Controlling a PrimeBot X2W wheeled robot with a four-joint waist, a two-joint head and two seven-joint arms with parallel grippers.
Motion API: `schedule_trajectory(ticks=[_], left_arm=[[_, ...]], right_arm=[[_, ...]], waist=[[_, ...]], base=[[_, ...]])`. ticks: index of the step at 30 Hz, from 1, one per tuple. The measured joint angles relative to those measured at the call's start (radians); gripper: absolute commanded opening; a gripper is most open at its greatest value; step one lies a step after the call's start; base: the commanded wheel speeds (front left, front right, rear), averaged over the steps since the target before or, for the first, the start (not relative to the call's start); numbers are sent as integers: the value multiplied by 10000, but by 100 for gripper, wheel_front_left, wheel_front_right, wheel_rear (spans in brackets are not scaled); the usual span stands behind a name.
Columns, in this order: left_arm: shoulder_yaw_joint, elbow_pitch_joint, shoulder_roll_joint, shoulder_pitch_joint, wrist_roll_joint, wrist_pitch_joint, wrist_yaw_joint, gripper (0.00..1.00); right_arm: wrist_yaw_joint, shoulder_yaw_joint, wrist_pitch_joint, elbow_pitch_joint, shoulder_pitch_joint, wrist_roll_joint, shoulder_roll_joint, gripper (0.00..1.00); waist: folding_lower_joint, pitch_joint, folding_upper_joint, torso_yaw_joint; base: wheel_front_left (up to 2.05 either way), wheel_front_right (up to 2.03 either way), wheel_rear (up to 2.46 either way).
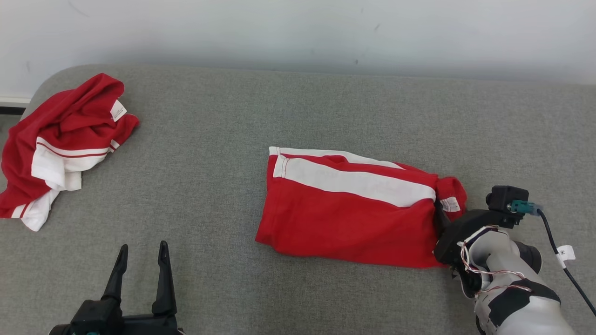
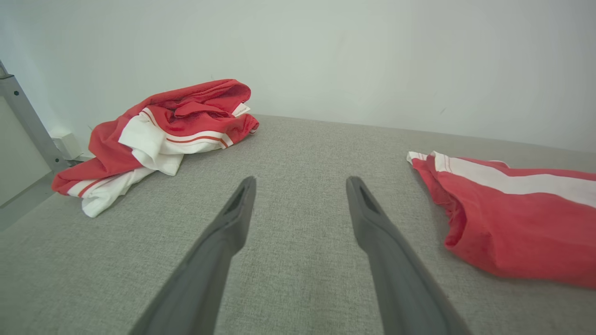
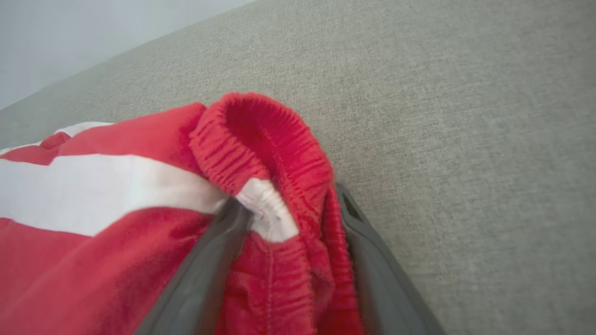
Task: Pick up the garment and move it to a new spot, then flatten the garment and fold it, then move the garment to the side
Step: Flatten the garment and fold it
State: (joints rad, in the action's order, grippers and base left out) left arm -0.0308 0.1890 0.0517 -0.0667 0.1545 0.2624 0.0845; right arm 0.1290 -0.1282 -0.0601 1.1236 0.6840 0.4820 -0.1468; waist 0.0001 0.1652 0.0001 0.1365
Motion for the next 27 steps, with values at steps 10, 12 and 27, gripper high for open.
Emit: schedule_trajectory(ticks=[10, 12, 27], left_arm=[[-27, 165, -2, 51, 71, 0, -111, 100], [-10, 169, -2, 63, 111, 0, -127, 100], [217, 230, -4, 300, 380, 0, -242, 100]], right_arm=[[33, -1193, 353, -337, -66, 1166, -575, 0], [33, -1430, 518, -458, -155, 1409, -1007, 0], [31, -2464, 2184, -2483, -555, 4029, -3022, 0]], waist=[[0, -159, 0, -193], [0, -228, 0, -289], [-1, -627, 0, -1310]], base=[[0, 0, 0], [0, 0, 0], [0, 0, 0]])
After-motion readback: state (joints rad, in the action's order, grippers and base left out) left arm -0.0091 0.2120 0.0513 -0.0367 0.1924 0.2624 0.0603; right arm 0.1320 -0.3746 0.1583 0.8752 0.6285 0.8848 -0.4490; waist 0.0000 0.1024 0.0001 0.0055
